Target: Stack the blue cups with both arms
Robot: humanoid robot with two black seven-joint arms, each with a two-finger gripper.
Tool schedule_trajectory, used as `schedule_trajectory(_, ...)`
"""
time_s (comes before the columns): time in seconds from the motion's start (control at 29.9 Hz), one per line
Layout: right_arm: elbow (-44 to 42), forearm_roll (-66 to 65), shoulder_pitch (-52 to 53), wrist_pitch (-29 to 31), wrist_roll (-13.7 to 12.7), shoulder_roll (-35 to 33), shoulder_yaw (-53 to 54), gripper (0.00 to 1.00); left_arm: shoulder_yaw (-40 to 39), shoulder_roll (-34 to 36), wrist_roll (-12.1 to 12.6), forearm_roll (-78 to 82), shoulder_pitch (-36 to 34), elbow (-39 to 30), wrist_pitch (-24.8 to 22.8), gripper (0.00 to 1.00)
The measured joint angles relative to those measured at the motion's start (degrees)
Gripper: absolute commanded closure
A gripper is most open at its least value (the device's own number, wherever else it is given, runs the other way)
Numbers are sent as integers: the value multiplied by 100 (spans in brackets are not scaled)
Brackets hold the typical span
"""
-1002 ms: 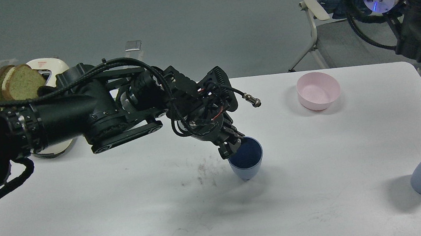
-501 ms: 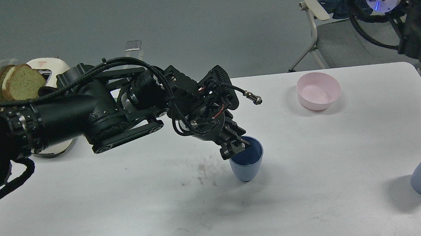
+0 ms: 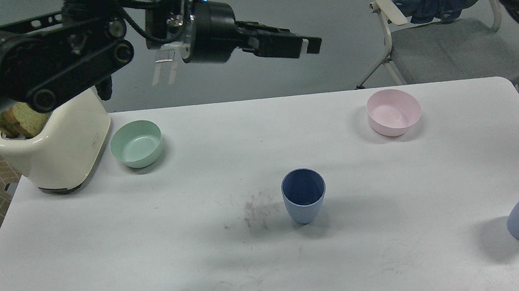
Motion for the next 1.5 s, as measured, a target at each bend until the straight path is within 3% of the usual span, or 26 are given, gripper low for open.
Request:
schedule_trajectory(0.3, 2728, -2078, -167, 0, 0, -3052, -400, 0, -579, 262, -1, -2904, 890, 837, 1, 12)
schedule_trajectory(0.5, 4196, -3998, -583, -1, 0, -4894, -445, 0, -873, 198, -2, -3180, 1251, 879, 0, 12)
schedule_trajectory(0.67, 4810, -5305, -873, -3, 0, -5825, -873, 0, -897, 126, -2, -3192, 1304, 875, -1, 12)
schedule_trajectory(1.0, 4868, -6131, -904, -932, 0, -5980, -2288, 0, -897, 53, -2, -3181, 1365, 850, -1, 12)
schedule_trajectory(1.27, 4838, -6129, -922, -1073, 0, -5709, -2664, 3, -897, 52, -2, -3142, 1496, 802, -1, 12)
schedule_trajectory(1.5, 4617, -6062, -1060, -1177, 0, -5078, -2763, 4, -897, 52, -2, -3142, 1520, 798, -1, 12)
